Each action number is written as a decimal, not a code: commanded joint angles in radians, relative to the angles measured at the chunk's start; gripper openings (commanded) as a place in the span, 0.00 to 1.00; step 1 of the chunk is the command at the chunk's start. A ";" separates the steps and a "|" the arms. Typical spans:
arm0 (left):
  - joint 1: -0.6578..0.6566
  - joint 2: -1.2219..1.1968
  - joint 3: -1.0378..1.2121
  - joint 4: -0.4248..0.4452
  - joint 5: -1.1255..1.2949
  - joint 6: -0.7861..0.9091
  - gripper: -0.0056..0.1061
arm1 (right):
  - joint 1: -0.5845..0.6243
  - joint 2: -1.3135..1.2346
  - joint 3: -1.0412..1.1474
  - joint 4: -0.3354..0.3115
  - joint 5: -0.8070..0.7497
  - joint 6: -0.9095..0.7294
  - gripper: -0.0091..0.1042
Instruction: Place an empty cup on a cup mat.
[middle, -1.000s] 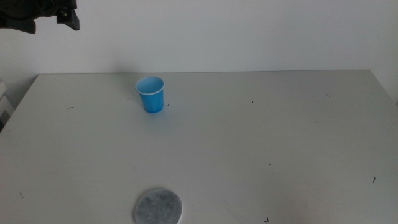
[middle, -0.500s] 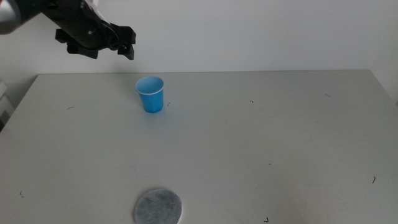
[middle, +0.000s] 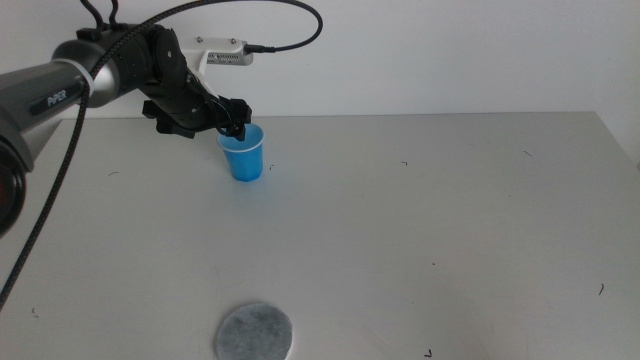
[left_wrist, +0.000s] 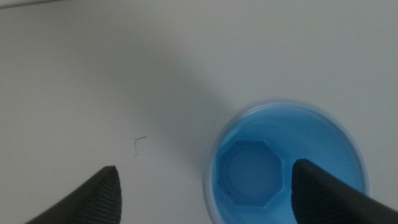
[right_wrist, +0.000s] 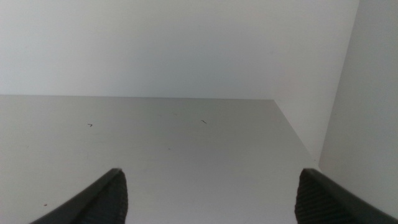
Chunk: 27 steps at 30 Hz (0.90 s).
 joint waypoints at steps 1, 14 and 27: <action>-0.006 -0.042 -0.033 -0.016 -0.070 0.000 0.99 | 0.002 -0.026 -0.008 -0.014 -0.074 -0.005 0.91; -0.007 0.007 -0.029 -0.049 -0.170 0.000 0.47 | 0.002 -0.026 -0.008 -0.014 -0.074 -0.005 0.91; -0.007 -0.050 -0.029 -0.119 -0.123 0.000 0.05 | 0.002 -0.026 -0.008 -0.014 -0.074 -0.005 0.91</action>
